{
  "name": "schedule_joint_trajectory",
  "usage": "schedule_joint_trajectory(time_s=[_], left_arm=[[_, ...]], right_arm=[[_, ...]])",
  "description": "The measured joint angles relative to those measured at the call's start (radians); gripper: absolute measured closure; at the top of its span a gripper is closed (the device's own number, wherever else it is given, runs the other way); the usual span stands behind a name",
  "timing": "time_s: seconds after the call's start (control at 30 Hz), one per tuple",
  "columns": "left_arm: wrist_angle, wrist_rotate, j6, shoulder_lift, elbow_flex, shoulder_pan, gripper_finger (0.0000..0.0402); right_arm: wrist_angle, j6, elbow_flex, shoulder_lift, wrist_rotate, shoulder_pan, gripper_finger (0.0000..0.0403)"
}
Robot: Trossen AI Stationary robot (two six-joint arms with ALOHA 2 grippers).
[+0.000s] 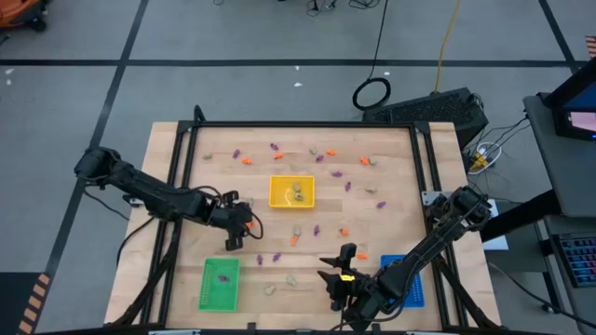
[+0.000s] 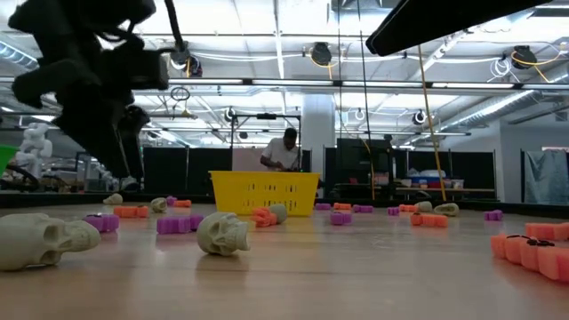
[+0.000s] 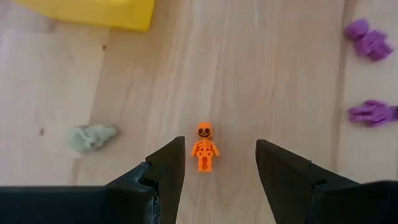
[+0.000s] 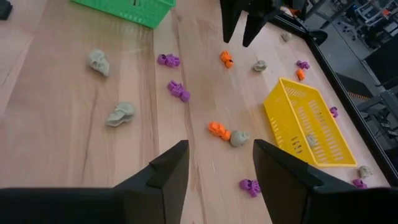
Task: Sort Halloween decoration
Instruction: Put the orange skeleton toy in the blue basket
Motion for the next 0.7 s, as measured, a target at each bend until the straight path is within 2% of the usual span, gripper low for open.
schedule_joint_trajectory(time_s=[0.27, 0.5, 0.7], left_arm=[[0.144, 0.005, 0.001, 0.025, -0.125, -0.001, 0.0208], [0.163, -0.006, 0.026, 0.025, -0.143, 0.002, 0.0209], [0.203, 0.016, 0.033, 0.025, -0.143, 0.021, 0.0253]], right_arm=[[0.011, -0.008, 0.0, 0.0, -0.001, 0.0, 0.0238], [0.037, -0.03, 0.0, 0.0, 0.0, -0.001, 0.0238], [0.037, -0.03, 0.0, 0.0, 0.0, -0.001, 0.0238]])
